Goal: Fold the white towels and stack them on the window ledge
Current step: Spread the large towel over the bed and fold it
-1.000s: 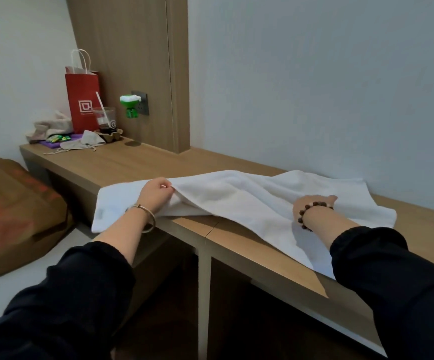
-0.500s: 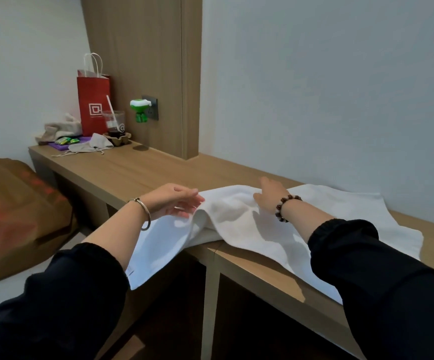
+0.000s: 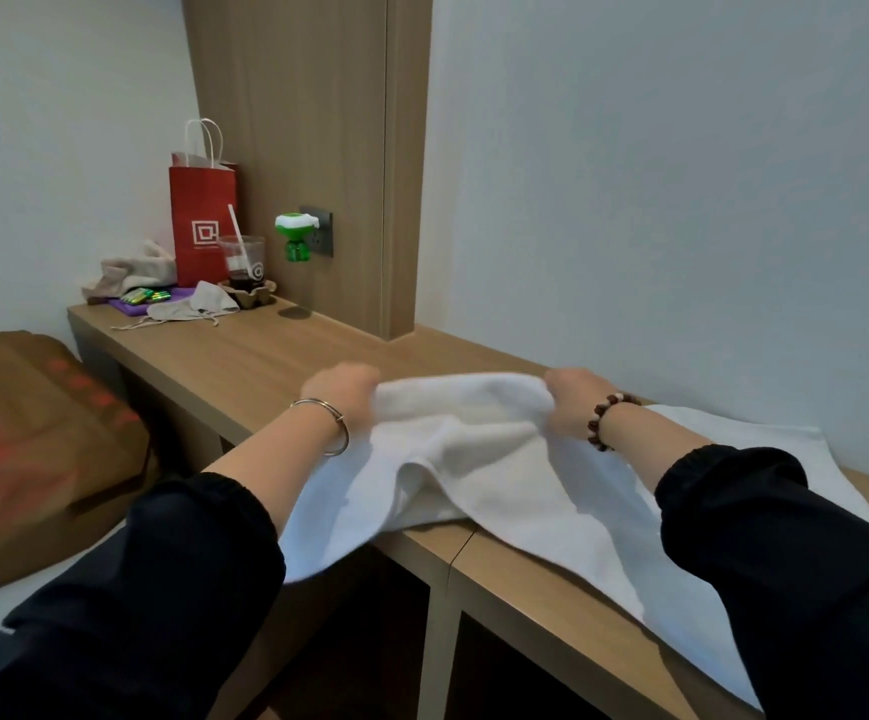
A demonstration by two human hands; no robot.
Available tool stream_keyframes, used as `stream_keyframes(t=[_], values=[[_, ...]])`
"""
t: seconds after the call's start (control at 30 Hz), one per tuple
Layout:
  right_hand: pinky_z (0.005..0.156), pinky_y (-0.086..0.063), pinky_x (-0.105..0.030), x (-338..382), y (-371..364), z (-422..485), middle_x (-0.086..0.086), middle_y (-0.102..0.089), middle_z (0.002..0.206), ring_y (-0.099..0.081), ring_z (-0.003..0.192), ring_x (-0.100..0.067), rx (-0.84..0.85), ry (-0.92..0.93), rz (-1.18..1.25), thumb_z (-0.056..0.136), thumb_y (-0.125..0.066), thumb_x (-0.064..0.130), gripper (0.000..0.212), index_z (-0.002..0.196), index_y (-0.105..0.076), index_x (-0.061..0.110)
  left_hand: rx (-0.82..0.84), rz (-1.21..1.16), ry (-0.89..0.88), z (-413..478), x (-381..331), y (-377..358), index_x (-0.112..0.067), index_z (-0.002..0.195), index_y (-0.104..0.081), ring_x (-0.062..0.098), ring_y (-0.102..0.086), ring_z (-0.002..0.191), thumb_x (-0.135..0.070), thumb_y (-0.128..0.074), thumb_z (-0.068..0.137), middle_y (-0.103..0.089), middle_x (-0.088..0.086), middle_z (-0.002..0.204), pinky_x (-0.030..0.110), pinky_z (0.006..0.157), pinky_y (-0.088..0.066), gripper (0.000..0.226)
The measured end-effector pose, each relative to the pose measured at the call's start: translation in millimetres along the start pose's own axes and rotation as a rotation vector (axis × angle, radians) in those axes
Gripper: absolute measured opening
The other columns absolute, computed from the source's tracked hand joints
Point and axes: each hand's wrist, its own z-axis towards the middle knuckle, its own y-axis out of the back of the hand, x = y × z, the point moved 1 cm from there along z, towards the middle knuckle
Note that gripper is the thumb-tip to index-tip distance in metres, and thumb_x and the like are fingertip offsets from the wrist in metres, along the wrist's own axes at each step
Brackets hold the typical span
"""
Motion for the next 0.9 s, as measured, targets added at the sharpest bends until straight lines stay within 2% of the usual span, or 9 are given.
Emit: stream_keyframes(t=[0.1, 0.17, 0.33, 0.4, 0.53, 0.63, 0.7, 0.8, 0.9], values=[[0.065, -0.043, -0.031, 1, 32, -15, -0.006, -0.06, 0.092, -0.057, 0.085, -0.03, -0.286, 0.057, 0.002, 0.081, -0.051, 0.008, 0.013, 0.089, -0.051, 0.018, -0.626, 0.081, -0.239, -7, -20, 24, -0.009, 0.075, -0.056, 0.032, -0.056, 0.06, 0.005, -0.068, 0.058, -0.056, 0.009, 0.069, 0.028, 0.045, -0.032, 0.026], [0.068, -0.046, -0.031, -4, 46, -29, -0.004, -0.061, 0.091, -0.057, 0.086, -0.027, -0.241, 0.126, 0.049, 0.079, -0.054, 0.007, 0.014, 0.085, -0.051, 0.019, -0.707, 0.204, -0.441, -23, -30, 31, -0.009, 0.069, -0.053, 0.029, -0.051, 0.052, 0.012, -0.068, 0.05, -0.051, 0.009, 0.063, 0.026, 0.044, -0.024, 0.032], [0.087, -0.043, -0.024, -12, 40, -68, 0.007, -0.062, 0.1, -0.056, 0.097, -0.014, 0.588, 0.171, -0.127, 0.083, -0.064, 0.052, 0.036, 0.098, -0.063, 0.019, 0.429, 0.279, -0.354, -60, -28, -6, -0.013, 0.101, -0.059, 0.023, -0.056, 0.093, -0.028, -0.055, 0.087, -0.063, 0.005, 0.103, 0.031, 0.082, -0.046, 0.022], [0.098, -0.045, -0.03, -8, 32, -76, 0.001, -0.063, 0.112, -0.057, 0.105, -0.017, 0.708, 0.109, -0.125, 0.088, -0.05, 0.061, 0.052, 0.104, -0.064, 0.013, 0.47, 0.155, -0.335, -72, -24, 0, -0.014, 0.097, -0.063, 0.016, -0.055, 0.083, -0.034, -0.056, 0.088, -0.063, 0.001, 0.093, 0.029, 0.08, -0.046, 0.023], [0.078, -0.056, -0.026, 8, 28, -73, -0.003, -0.069, 0.092, -0.065, 0.079, -0.013, 0.682, -0.064, 0.073, 0.1, -0.043, 0.035, 0.037, 0.096, -0.066, 0.007, 0.433, -0.358, -0.261, -70, -28, 28, -0.014, 0.093, -0.07, 0.009, -0.065, 0.072, -0.027, -0.054, 0.092, -0.07, 0.0, 0.084, 0.026, 0.072, -0.052, 0.021], [0.065, -0.057, -0.029, 10, 28, -63, -0.012, -0.071, 0.083, -0.067, 0.069, -0.024, 0.48, -0.116, 0.095, 0.099, -0.041, 0.025, 0.033, 0.087, -0.064, 0.003, 0.177, -0.17, -0.174, -57, -27, 20, -0.022, 0.122, -0.061, 0.014, -0.056, 0.111, -0.028, -0.047, 0.097, -0.062, -0.003, 0.123, 0.028, 0.095, -0.044, 0.03], [0.06, -0.055, -0.029, 5, 20, -54, -0.011, -0.071, 0.086, -0.065, 0.069, -0.027, 0.263, -0.093, -0.019, 0.094, -0.043, 0.022, 0.029, 0.083, -0.063, 0.003, 0.212, -0.066, -0.116, -52, -23, 1, -0.023, 0.14, -0.043, 0.019, -0.041, 0.131, -0.034, -0.043, 0.099, -0.044, -0.002, 0.144, 0.032, 0.109, -0.03, 0.043], [0.082, -0.056, -0.037, -1, 1, -44, -0.014, -0.064, 0.113, -0.064, 0.098, -0.031, 0.122, -0.108, -0.046, 0.091, -0.046, 0.021, 0.029, 0.109, -0.063, 0.005, 0.259, -0.065, -0.041, -48, -18, -23, -0.02, 0.149, -0.023, 0.025, -0.032, 0.137, -0.039, -0.041, 0.099, -0.031, 0.004, 0.152, 0.037, 0.112, -0.025, 0.056], [0.086, -0.052, -0.035, -5, -8, -41, -0.012, -0.052, 0.128, -0.058, 0.108, -0.03, 0.189, -0.189, 0.04, 0.096, -0.043, 0.028, 0.045, 0.136, -0.04, 0.008, 0.232, -0.016, 0.021, -39, -14, -31, -0.021, 0.148, -0.022, 0.03, -0.042, 0.126, -0.042, -0.038, 0.098, -0.048, 0.01, 0.138, 0.041, 0.102, -0.038, 0.056]])
